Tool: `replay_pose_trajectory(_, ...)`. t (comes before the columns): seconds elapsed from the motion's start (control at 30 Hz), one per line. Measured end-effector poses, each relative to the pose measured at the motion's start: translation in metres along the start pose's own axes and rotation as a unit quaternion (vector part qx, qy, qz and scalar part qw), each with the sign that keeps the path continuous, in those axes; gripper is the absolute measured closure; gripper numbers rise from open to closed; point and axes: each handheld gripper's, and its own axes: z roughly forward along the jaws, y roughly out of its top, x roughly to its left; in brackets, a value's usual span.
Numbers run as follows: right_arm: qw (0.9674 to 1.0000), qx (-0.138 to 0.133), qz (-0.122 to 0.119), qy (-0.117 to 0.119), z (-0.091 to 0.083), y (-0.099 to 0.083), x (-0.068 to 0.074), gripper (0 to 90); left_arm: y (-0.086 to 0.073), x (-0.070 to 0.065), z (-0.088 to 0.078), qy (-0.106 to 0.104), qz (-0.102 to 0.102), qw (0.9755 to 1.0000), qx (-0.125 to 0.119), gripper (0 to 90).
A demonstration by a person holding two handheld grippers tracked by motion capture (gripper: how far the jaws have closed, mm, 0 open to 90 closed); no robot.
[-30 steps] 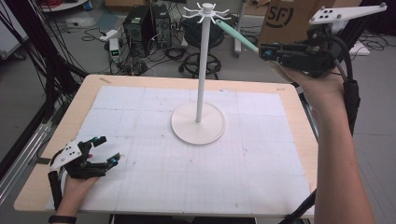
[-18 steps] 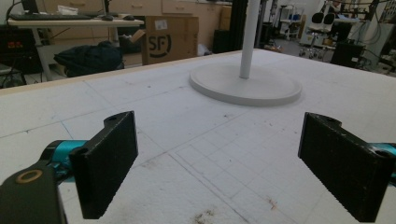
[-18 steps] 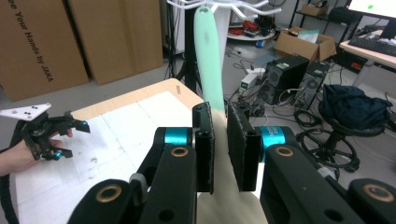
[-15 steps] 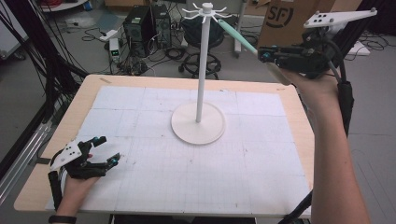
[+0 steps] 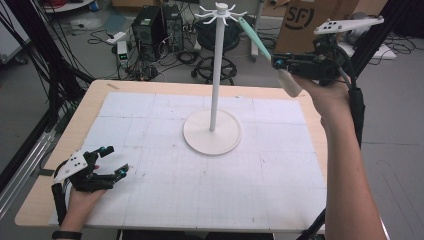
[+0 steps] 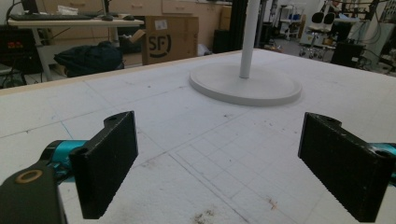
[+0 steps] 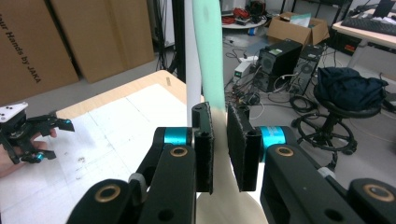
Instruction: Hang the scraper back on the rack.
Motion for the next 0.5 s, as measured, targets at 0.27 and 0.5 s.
replay_pose_trajectory(0.27,0.9998,0.016,0.006,-0.004,0.018,-0.004,-0.003,80.3,0.000,0.000,0.000,0.000,0.001,1.0000,0.000,12.4)
replay_pose_trajectory(0.5,0.9999,0.011,0.003,-0.011,0.030,-0.009,-0.002,69.4,0.000,0.000,0.000,0.000,0.001,1.0000,0.000,12.4)
